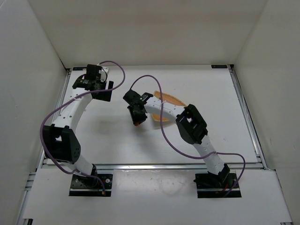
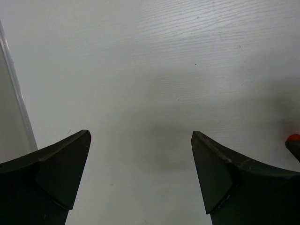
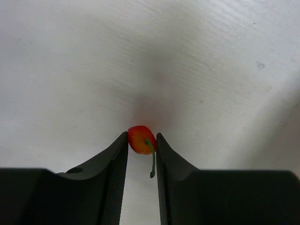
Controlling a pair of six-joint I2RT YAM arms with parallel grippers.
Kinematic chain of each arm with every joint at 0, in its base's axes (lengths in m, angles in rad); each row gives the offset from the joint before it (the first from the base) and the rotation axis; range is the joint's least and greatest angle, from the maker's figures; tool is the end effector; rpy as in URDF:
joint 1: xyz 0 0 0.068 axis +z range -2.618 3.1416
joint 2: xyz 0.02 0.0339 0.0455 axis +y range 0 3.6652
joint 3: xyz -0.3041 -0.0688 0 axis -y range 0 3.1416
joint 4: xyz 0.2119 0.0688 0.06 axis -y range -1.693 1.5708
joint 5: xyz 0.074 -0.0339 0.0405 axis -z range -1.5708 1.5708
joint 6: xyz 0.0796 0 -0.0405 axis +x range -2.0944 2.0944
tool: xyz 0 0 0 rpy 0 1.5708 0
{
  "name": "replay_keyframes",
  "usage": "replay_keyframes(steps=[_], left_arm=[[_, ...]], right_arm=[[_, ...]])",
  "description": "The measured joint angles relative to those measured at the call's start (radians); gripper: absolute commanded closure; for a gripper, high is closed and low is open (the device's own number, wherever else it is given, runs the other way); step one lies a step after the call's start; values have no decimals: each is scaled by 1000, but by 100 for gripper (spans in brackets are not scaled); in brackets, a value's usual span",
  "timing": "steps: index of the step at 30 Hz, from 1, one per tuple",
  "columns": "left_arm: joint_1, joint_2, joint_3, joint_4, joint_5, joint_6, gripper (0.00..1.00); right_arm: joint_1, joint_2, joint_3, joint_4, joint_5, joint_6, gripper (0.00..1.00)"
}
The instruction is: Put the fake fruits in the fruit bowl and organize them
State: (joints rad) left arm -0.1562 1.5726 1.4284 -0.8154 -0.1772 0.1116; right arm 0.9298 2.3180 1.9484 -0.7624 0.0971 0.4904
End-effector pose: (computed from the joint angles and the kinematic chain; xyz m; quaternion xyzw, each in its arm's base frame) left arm 0.3245 -0.0369 0.3218 0.1004 0.9450 0.0777 0.3015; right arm 0.3118 0.4050 0.1773 -0.2022 0.9537 0.1058 0.1957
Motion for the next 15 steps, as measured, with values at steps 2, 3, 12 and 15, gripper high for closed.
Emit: replay_keyframes(steps=[2,3,12,15], left_arm=[[2,0,0,0,0,0,1],[3,0,0,0,0,0,1],[3,0,0,0,-3,0,1],[3,0,0,0,-4,1,1]], right_arm=[[6,-33,-2,-8,-3,-4,88],[7,-66,-17,-3,-1,-5,88],[-169,-475,-245,40,44,16,88],[-268,-454,-289,31,65,15,86]])
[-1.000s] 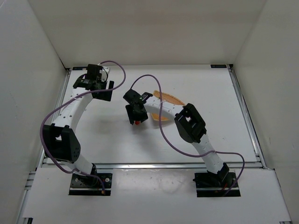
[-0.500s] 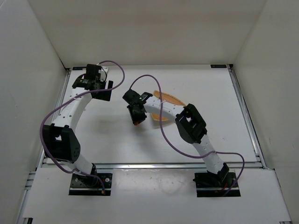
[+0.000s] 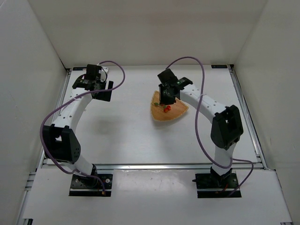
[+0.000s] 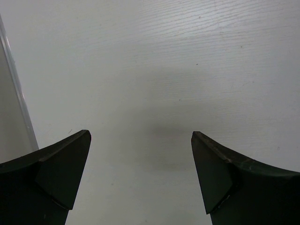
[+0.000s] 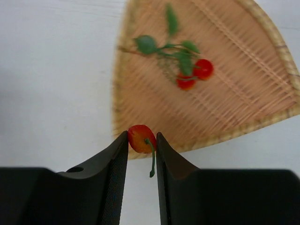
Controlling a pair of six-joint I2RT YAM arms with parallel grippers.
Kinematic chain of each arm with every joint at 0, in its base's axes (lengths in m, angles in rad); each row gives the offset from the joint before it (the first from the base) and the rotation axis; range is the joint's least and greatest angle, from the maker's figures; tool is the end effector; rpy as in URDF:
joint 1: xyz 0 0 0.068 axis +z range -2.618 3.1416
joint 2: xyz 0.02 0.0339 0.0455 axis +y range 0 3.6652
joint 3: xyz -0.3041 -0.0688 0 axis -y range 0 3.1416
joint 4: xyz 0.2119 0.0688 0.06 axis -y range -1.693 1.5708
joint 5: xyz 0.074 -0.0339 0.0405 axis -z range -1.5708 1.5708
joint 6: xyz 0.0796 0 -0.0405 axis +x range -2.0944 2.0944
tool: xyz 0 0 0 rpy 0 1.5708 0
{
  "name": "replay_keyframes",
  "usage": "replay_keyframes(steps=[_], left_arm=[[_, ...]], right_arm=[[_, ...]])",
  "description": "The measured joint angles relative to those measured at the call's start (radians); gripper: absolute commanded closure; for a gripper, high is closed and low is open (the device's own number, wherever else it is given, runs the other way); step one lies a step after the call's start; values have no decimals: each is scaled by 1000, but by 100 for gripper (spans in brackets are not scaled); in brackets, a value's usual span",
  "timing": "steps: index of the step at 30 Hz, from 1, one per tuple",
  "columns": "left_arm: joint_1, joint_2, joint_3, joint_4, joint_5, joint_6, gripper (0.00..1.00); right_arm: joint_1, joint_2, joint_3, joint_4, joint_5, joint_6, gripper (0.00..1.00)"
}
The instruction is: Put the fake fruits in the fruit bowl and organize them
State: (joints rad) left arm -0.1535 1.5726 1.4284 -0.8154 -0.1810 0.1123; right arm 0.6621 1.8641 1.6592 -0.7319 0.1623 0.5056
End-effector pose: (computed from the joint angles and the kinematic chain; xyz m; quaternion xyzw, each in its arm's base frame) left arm 0.3246 -0.0357 0.3218 0.0989 0.9450 0.0800 0.3013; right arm 0.3376 0.2468 0.2973 -0.0488 0.9461 0.1070 0.3017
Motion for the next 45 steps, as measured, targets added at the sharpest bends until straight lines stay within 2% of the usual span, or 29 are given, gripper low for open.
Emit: replay_keyframes(steps=[2,5,6,9,10,14,18,21,24,27,30,36,45], left_arm=[[0,0,0,0,-3,0,1],[0,0,0,0,-6,0,1],[0,0,0,0,-6,0,1],[0,0,0,0,-8,3,1],[0,0,0,-1,-9,3,1],[0,0,0,-1,-15,4,1],[3,0,-6,0,-20,4,1],[18,0,-13,-1,-19,3,1],[49,0,-13,-1,-18,2,1],[73,0,-16,0,-18,0,1],[82,-1,-24,0,-19,-1,1],[81,-2,-35,-2,-19,-7,1],[81,-13,-41,-1,-19,-8,1]], right_arm=[[-29,38,-21,-10,5,-4,82],[-35,89,-26,-33,2,-9,49],[-35,97,-26,-37,-1,-13,29],[-33,100,-24,-46,-7,-17,4],[-32,98,-22,-50,-6,-17,0],[-39,64,-22,-60,6,-21,0],[-116,-94,-88,-54,11,-18,0],[-275,-249,-185,-41,0,-15,0],[-495,-364,-302,-21,-37,-13,0],[-685,-407,-415,-21,-72,-16,0],[-784,-412,-512,-30,-108,-24,0],[-859,-415,-558,-35,-153,-43,0],[-864,-434,-564,-27,-190,-46,0]])
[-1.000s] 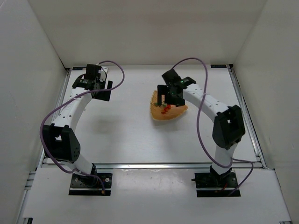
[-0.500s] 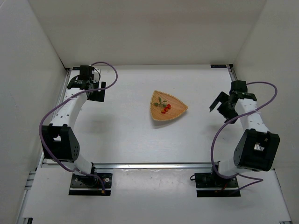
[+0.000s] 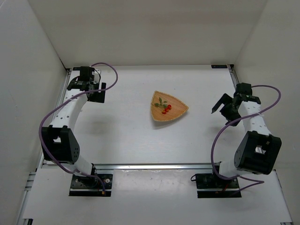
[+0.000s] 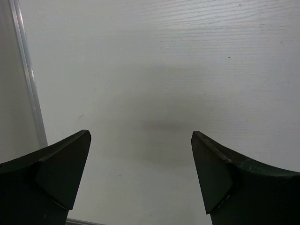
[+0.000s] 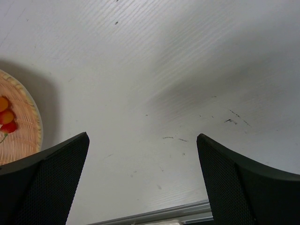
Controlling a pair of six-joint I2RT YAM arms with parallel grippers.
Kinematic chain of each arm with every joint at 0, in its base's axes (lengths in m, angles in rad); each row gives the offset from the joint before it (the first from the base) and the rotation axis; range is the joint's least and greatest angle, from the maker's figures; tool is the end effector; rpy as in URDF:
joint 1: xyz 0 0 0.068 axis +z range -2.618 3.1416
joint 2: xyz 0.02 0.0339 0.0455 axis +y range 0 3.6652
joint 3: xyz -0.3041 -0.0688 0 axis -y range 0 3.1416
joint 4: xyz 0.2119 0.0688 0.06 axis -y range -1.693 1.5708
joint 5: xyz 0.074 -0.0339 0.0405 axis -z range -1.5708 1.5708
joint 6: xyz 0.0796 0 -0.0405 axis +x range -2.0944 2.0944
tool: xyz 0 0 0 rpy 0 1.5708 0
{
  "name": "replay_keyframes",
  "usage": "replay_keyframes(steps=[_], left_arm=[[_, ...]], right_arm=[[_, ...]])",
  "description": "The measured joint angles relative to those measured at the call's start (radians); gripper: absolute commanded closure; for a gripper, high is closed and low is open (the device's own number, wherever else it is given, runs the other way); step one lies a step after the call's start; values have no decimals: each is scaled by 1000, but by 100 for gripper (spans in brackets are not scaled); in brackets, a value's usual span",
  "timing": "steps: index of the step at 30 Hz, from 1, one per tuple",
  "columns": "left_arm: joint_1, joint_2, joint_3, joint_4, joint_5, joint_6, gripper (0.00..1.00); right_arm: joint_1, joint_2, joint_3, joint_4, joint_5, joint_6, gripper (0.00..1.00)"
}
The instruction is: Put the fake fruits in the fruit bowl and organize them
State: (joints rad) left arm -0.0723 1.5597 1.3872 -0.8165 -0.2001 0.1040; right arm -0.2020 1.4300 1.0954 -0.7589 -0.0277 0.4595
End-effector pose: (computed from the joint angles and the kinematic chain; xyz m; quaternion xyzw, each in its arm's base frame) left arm 0.3195 -0.0073 0.3133 0.0554 0.9520 0.1002 0.2838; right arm 0.2627 -0.0516 0.2653 0.3124 0.9200 0.0437 0.2327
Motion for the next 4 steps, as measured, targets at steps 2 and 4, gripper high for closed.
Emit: replay_keyframes(steps=[2,4], left_arm=[[0,0,-2,0,0,0,1],[0,0,-3,0,0,0,1]], right_arm=[[0,-3,-7,4,-3,0,0],[0,-11,-19,5,-3,0,0]])
